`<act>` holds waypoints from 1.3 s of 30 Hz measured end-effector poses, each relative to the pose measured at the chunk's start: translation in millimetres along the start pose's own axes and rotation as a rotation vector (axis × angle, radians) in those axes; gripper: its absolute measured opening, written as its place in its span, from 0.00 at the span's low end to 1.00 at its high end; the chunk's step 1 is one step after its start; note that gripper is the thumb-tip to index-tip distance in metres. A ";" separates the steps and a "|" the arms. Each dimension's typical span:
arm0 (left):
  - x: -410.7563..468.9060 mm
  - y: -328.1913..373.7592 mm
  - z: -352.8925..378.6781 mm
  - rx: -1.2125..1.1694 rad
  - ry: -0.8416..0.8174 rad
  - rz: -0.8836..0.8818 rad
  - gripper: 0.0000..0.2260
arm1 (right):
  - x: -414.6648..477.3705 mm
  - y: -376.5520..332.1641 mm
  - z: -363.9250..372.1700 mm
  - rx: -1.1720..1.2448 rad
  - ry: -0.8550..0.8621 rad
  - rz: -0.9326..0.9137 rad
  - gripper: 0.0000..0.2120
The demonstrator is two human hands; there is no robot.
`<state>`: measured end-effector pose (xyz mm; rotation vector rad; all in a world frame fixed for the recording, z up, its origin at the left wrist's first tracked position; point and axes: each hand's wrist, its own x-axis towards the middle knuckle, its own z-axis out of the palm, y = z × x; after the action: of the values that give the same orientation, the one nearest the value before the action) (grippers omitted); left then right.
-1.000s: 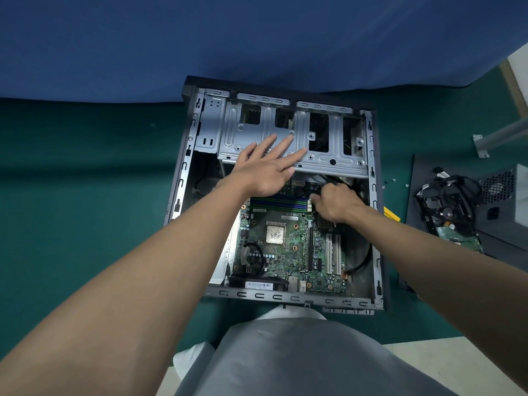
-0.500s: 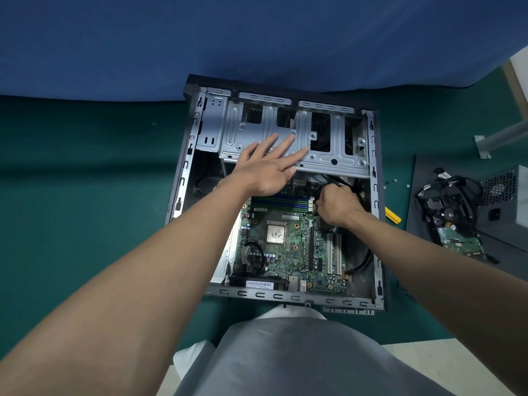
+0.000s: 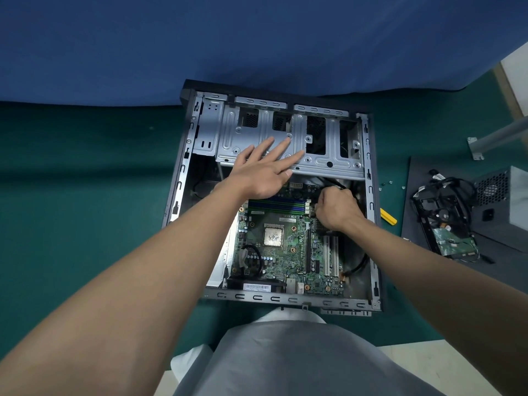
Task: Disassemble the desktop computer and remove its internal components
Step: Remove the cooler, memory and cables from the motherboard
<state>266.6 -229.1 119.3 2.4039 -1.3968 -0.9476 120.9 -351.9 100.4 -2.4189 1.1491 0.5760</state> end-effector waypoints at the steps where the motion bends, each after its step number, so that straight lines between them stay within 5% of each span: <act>1: 0.3 -0.2 0.4 0.005 0.000 0.001 0.20 | -1.9 0.1 -1.7 0.005 0.010 -0.011 0.08; 10: 2.1 -2.4 4.0 -0.003 0.036 0.014 0.20 | -28.0 3.9 -23.7 0.246 0.080 -0.144 0.07; 17: -28.5 36.5 19.5 -0.372 0.461 0.029 0.17 | -50.4 22.5 -53.2 0.740 0.119 -0.148 0.05; 21: -38.5 65.8 33.3 -0.673 0.271 0.004 0.22 | -55.8 39.1 -61.5 1.067 0.028 -0.138 0.04; 26: -30.6 89.8 38.1 -0.821 0.210 -0.012 0.19 | -59.9 63.3 -66.6 1.156 -0.024 -0.163 0.03; 30: -22.2 111.4 38.0 -0.810 0.216 0.005 0.08 | -63.2 84.7 -65.6 1.235 -0.046 -0.161 0.02; 35: -14.3 133.5 46.0 -0.711 0.254 -0.036 0.08 | -68.4 126.4 -63.6 1.395 -0.199 -0.175 0.11; 39: -11.6 151.6 56.2 -0.415 0.424 0.115 0.09 | -70.5 145.3 -53.2 1.611 -0.032 0.014 0.17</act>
<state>120.9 -292.3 152.0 2.0334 -1.0487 -0.5803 -24.9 -419.5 156.0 -0.9767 0.9461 -0.3041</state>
